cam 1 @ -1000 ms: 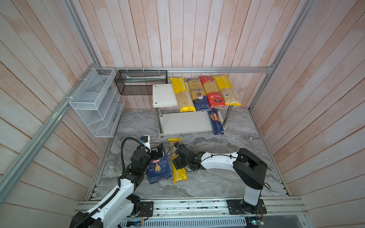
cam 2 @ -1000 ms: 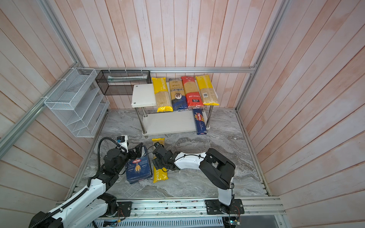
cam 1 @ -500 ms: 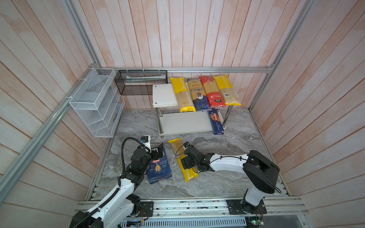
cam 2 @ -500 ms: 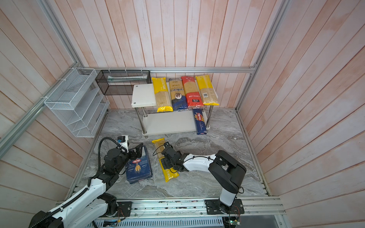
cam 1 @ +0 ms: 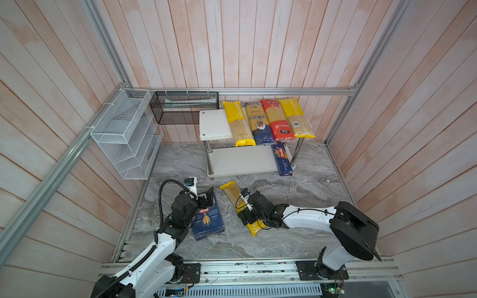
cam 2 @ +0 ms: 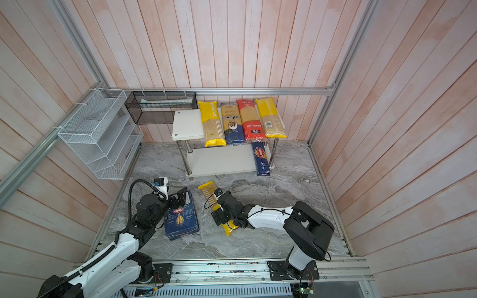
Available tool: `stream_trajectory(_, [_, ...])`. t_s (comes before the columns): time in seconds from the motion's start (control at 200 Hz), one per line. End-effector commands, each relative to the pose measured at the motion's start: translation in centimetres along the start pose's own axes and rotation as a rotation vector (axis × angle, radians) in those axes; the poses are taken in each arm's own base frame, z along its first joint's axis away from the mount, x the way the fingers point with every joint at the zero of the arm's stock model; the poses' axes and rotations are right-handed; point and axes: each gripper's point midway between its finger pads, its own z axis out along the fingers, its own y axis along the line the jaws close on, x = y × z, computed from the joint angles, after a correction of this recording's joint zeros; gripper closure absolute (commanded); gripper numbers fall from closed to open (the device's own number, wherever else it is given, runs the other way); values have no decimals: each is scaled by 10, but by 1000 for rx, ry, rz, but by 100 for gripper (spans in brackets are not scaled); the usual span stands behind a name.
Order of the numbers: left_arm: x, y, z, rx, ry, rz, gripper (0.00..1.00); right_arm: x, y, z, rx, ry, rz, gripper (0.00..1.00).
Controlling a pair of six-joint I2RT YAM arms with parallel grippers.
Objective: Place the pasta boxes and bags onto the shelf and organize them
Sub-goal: 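Close the right gripper on the Pastatime bag and drag it toward the robot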
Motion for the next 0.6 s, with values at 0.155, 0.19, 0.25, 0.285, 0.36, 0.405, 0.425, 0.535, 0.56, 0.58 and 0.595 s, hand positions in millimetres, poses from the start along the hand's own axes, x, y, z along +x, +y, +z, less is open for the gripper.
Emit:
stream_trajectory(0.155, [0,0,1,5,-1,11,0,21,-4,12,23,66,-29,3])
stream_trajectory(0.19, [0,0,1,5,-1,11,0,22,-3,14,20,68,-29,5])
stream_trajectory(0.25, [0,0,1,4,1,11,0,25,-6,17,37,78,-23,6])
stream_trajectory(0.285, [0,0,1,4,2,9,0,27,-7,18,44,83,-25,7])
stream_trajectory(0.36, [0,0,1,2,1,10,0,32,-9,22,57,103,-33,7])
stream_trajectory(0.405, [0,1,1,-2,2,8,0,35,-11,23,68,114,-35,8])
stream_trajectory(0.425, [-1,1,1,-2,-1,7,0,36,-12,24,70,117,-35,9])
stream_trajectory(0.535, [0,1,1,-2,1,8,0,40,-13,28,74,132,-37,11])
stream_trajectory(0.56, [0,1,1,-2,0,8,0,40,-12,28,74,133,-38,11])
stream_trajectory(0.58, [-1,1,1,-2,-2,7,0,41,-12,29,72,135,-38,11])
stream_trajectory(0.595, [-1,1,1,-2,-1,8,0,40,-12,29,74,134,-38,12])
